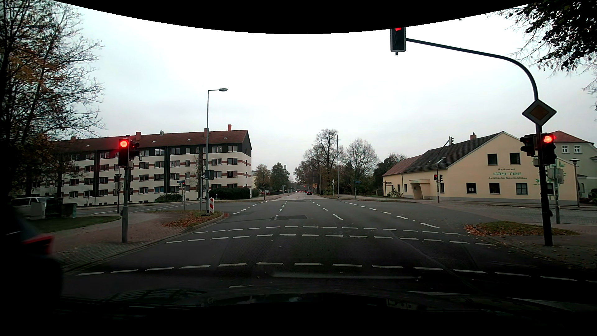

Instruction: Follow the waypoints while adhering to traffic rules and regulations

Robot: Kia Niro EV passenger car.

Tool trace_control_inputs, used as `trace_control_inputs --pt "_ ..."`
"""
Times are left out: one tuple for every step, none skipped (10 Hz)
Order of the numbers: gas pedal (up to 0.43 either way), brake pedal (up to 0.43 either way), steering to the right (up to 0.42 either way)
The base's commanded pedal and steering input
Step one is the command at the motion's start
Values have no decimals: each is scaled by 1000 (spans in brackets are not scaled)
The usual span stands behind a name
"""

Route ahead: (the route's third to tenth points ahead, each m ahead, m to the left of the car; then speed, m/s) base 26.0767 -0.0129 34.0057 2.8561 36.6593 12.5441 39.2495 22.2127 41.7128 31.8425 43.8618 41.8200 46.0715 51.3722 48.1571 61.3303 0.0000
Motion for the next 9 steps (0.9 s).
trace_control_inputs --pt "0 561 -4" --pt "0 561 -4" --pt "0 561 -4" --pt "0 555 -4" --pt "0 555 -4" --pt "0 555 -4" --pt "0 555 -4" --pt "0 555 -4" --pt "0 555 -4"
